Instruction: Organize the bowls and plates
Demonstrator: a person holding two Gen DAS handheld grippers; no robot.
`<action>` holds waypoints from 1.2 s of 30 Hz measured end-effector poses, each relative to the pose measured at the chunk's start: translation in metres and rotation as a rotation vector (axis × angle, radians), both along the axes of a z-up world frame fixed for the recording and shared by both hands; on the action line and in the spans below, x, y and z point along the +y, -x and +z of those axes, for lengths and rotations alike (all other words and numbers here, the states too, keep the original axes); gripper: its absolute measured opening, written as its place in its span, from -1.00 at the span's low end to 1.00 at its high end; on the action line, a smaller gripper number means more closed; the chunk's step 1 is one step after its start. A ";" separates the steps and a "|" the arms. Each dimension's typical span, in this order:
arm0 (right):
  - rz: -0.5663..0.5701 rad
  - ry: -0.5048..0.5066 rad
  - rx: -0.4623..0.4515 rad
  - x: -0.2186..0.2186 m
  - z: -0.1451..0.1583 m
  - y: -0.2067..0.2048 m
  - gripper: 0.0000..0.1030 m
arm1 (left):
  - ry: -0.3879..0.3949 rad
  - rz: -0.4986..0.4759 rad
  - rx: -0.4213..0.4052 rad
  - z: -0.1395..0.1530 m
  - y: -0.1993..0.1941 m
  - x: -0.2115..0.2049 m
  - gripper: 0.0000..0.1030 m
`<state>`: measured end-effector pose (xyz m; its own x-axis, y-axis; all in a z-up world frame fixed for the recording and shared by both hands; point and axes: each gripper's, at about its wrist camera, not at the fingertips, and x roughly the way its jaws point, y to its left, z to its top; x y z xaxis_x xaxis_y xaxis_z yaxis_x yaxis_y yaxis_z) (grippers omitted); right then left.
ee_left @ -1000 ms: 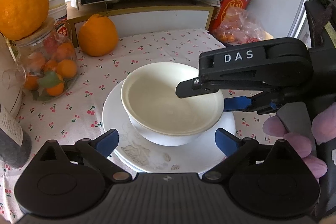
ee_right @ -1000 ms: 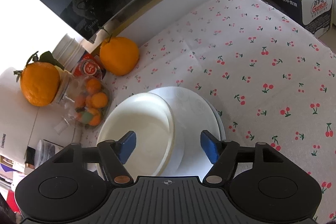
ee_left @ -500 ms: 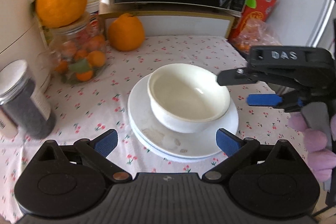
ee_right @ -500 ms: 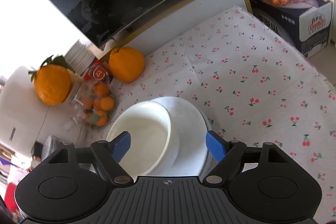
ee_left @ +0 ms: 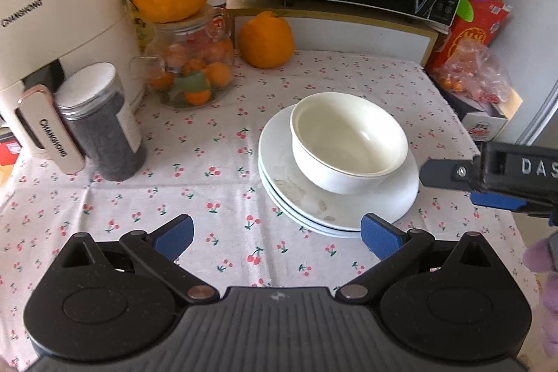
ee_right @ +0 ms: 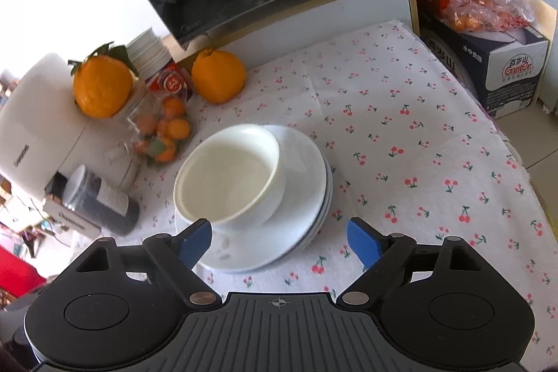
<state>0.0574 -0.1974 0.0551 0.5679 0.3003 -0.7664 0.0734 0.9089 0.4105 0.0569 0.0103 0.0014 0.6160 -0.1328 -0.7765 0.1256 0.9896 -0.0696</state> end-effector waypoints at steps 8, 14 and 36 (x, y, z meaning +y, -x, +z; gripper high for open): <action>0.045 0.096 0.012 0.012 0.000 0.010 0.80 | -0.064 0.046 -0.019 0.005 0.007 -0.002 0.99; 0.047 0.132 0.031 0.014 -0.002 0.010 0.83 | -0.098 0.084 0.007 0.002 0.004 0.000 0.99; 0.056 0.162 0.064 0.016 -0.006 0.009 0.83 | -0.106 0.112 0.020 0.001 0.002 0.002 0.99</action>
